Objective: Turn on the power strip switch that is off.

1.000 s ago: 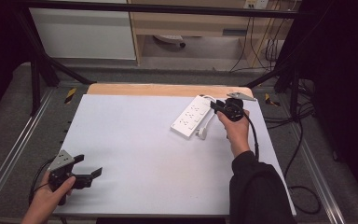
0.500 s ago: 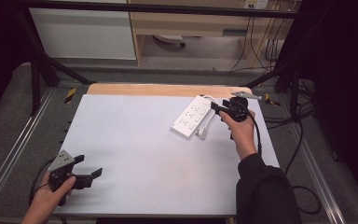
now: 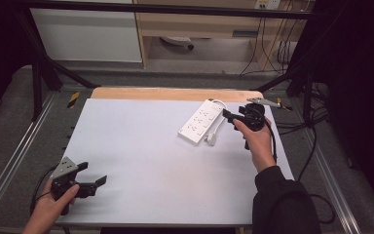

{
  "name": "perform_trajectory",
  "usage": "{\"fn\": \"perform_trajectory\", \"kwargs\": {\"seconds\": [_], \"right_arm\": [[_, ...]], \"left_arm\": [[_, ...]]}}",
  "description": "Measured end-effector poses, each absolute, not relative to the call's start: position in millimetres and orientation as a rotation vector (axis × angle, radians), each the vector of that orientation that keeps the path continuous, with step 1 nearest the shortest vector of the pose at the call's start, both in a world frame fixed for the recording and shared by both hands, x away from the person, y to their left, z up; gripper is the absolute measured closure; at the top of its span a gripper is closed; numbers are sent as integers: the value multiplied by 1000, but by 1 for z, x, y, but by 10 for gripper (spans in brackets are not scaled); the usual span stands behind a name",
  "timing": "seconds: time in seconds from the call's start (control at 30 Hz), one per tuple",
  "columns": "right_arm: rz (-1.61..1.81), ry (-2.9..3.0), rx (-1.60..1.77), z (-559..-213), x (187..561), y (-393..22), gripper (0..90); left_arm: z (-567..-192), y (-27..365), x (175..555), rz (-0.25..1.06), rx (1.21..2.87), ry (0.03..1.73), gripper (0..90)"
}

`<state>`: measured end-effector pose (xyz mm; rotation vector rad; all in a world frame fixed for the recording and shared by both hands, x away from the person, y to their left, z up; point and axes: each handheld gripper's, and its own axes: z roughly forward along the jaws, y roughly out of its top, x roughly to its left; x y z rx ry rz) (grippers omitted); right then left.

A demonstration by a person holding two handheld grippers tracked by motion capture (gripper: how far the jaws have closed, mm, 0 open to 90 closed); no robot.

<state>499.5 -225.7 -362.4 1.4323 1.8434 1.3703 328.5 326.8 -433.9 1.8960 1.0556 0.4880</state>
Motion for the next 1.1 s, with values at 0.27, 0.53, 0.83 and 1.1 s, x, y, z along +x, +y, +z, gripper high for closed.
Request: {"fn": "perform_trajectory", "kwargs": {"seconds": [0.27,0.53,0.83,1.1], "right_arm": [[1369,1833,1422,-360,486,-230,169],[1365,1812,1390,-357,470,-237,114],[1402,1786,1365,-356,447,-248,72],[1417,1778,1313,-363,424,-258,50]], "left_arm": [[-434,327,328,488,1898,1055,72],[-434,326,328,483,1898,1054,71],[-434,326,327,480,1896,1054,68],[-433,326,327,481,1894,1054,68]]}}
